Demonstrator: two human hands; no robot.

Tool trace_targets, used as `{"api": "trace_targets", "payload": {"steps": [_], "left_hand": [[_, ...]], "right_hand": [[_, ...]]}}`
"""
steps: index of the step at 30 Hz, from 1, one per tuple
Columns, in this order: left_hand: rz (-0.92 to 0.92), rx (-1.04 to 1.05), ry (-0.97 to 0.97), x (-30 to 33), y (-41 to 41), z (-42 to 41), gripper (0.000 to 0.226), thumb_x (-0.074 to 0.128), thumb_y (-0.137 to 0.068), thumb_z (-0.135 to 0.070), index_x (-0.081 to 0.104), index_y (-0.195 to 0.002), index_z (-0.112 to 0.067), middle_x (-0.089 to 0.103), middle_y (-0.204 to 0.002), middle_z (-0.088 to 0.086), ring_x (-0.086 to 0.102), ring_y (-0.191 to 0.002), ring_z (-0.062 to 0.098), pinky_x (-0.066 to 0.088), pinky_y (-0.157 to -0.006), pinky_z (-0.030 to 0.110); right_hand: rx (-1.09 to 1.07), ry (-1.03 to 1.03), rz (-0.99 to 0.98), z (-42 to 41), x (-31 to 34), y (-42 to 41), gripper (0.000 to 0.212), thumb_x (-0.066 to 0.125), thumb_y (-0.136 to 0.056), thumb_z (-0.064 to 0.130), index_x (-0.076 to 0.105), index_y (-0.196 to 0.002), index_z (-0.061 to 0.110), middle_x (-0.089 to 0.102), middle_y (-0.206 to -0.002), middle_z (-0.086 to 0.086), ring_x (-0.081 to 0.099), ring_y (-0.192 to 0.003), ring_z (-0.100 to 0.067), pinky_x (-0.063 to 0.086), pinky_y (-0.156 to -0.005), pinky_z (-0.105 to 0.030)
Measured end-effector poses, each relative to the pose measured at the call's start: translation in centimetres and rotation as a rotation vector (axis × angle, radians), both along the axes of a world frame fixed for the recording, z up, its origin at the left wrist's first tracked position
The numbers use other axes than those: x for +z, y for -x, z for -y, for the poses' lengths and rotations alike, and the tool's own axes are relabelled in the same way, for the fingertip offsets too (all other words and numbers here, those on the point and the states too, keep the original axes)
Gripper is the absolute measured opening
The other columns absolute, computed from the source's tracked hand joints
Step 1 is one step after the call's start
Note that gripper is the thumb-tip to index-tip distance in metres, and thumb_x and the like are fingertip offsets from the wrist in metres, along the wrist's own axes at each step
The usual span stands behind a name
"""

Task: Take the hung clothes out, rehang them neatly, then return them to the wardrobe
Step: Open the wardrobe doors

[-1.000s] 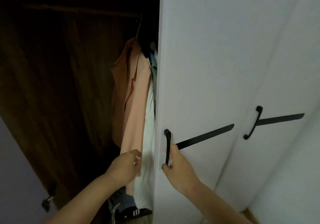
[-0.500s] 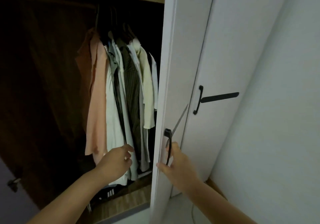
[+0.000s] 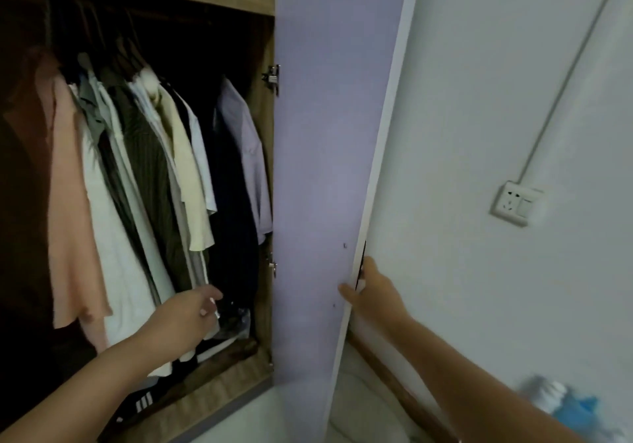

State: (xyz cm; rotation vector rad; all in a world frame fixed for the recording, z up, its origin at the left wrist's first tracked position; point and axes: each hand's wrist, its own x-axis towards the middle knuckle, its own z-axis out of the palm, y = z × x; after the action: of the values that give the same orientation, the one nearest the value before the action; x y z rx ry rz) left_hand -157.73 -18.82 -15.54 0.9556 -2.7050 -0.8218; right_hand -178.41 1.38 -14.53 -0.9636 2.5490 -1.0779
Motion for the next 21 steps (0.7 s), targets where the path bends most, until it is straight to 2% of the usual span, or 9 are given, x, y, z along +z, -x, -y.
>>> {"api": "trace_targets", "payload": {"steps": [3, 5, 8, 15, 18, 20, 21], "left_hand": [[-0.006, -0.01, -0.004, 0.3, 0.9, -0.6, 0.035, 0.048, -0.093, -0.011, 0.049, -0.128, -0.015, 0.058, -0.119, 0.004, 0.053, -0.095, 0.009, 0.04, -0.071, 0.012], [-0.006, -0.01, -0.006, 0.6, 1.4, -0.9, 0.036, 0.048, -0.093, -0.011, 0.048, -0.128, -0.015, 0.057, -0.123, 0.005, 0.054, -0.097, 0.011, 0.044, -0.079, 0.017], [0.017, -0.009, -0.001, 1.0, 1.9, -1.2, 0.036, 0.048, -0.093, -0.011, 0.048, -0.129, -0.014, 0.057, -0.12, 0.004, 0.055, -0.102, 0.014, 0.046, -0.089, 0.023], [0.066, -0.015, 0.06, 1.8, 2.1, -0.6, 0.035, 0.047, -0.093, -0.012, 0.049, -0.127, -0.018, 0.06, -0.12, 0.002, 0.056, -0.102, 0.011, 0.043, -0.083, 0.017], [0.083, -0.006, 0.087, 2.2, 1.8, 0.1, 0.034, 0.045, -0.094, -0.014, 0.049, -0.127, -0.019, 0.06, -0.117, 0.002, 0.058, -0.099, 0.013, 0.047, -0.083, 0.022], [0.084, -0.003, 0.097, 2.4, 1.6, 0.5, 0.033, 0.044, -0.094, -0.015, 0.049, -0.127, -0.02, 0.059, -0.115, 0.0, 0.058, -0.096, 0.013, 0.045, -0.078, 0.02], [0.083, -0.006, 0.102, 2.5, 1.5, 0.7, 0.034, 0.044, -0.094, -0.015, 0.049, -0.127, -0.02, 0.058, -0.114, 0.0, 0.057, -0.095, 0.012, 0.044, -0.076, 0.018]], "right_hand": [[-0.076, -0.042, -0.038, -1.2, 0.2, 1.9, 0.048, 0.052, -0.094, 0.031, 0.038, -0.134, 0.009, 0.055, -0.129, -0.011, 0.055, -0.112, -0.028, 0.043, -0.087, -0.031], [-0.144, -0.057, -0.07, -1.9, 0.2, 2.9, 0.042, 0.05, -0.095, 0.029, 0.044, -0.13, 0.006, 0.056, -0.128, -0.012, 0.055, -0.113, -0.028, 0.043, -0.087, -0.031], [-0.25, -0.074, -0.092, -2.5, 0.1, 4.7, 0.027, 0.048, -0.095, 0.024, 0.055, -0.112, 0.004, 0.062, -0.115, -0.014, 0.058, -0.103, -0.029, 0.04, -0.075, -0.026], [-0.338, -0.061, -0.087, -2.9, 0.6, 7.6, 0.017, 0.052, -0.092, 0.021, 0.056, -0.097, 0.005, 0.064, -0.099, -0.016, 0.057, -0.09, -0.031, 0.038, -0.069, -0.03], [-0.316, -0.139, -0.133, -2.9, 0.5, 7.2, 0.023, 0.045, -0.095, 0.027, 0.056, -0.092, 0.007, 0.062, -0.095, -0.014, 0.058, -0.088, -0.032, 0.038, -0.068, -0.03], [-0.323, -0.262, -0.116, -2.9, 0.5, 6.6, 0.035, 0.035, -0.098, 0.033, 0.057, -0.086, 0.008, 0.061, -0.095, -0.013, 0.058, -0.093, -0.031, 0.039, -0.071, -0.029], [-0.32, -0.35, -0.09, -2.9, 0.6, 6.2, 0.038, 0.032, -0.099, 0.034, 0.059, -0.091, 0.008, 0.061, -0.1, -0.012, 0.059, -0.097, -0.03, 0.04, -0.073, -0.03]]}}
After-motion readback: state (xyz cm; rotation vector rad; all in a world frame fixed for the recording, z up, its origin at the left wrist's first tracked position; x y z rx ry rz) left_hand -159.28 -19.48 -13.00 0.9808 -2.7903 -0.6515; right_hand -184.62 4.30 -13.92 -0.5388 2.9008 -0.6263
